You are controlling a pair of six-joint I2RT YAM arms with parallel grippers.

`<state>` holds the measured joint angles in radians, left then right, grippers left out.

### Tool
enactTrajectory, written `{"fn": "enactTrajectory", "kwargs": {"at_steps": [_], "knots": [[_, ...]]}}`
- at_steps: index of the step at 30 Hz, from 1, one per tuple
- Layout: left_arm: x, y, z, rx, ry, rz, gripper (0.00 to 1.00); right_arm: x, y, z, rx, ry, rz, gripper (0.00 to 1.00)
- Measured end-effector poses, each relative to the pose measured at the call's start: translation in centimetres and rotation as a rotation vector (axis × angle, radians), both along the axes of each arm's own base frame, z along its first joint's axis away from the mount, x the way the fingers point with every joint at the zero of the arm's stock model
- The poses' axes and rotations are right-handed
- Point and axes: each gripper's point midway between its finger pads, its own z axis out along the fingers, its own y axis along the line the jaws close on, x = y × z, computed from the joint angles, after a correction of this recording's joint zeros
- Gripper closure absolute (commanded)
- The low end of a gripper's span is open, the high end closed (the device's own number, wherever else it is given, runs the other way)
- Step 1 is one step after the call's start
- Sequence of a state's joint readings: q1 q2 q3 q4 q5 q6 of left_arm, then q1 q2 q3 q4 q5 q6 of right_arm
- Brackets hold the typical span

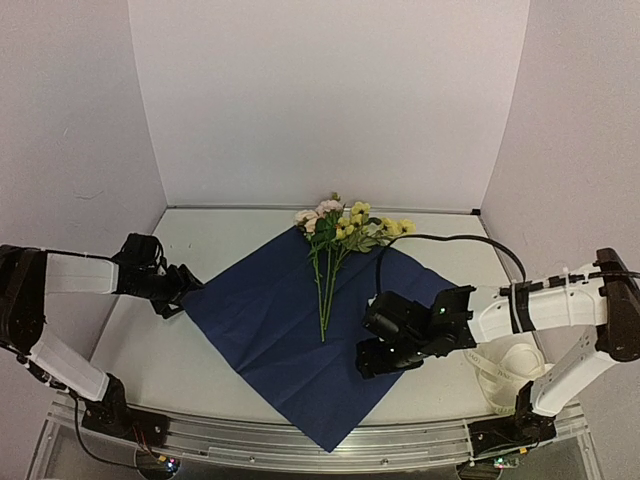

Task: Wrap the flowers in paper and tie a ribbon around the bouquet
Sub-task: Pick up the bottom corner of the flattened wrapping paper from the center of the board.

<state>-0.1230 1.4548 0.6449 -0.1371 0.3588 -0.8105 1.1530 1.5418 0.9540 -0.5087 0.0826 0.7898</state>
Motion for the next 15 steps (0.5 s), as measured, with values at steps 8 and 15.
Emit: {"fn": "enactTrajectory", "kwargs": {"at_steps": [8,15], "knots": [[-4.5,-4.9,1.9,-0.003,-0.017,-0.043,0.20,-2.6,-2.9,-3.0,0.081,0.117,-0.143,0.17],[-7.9,-4.4,0.6,-0.028,0.052,0.009,0.20,-4.8,-3.2,-4.4,0.258,0.257,-0.285,0.17]]}}
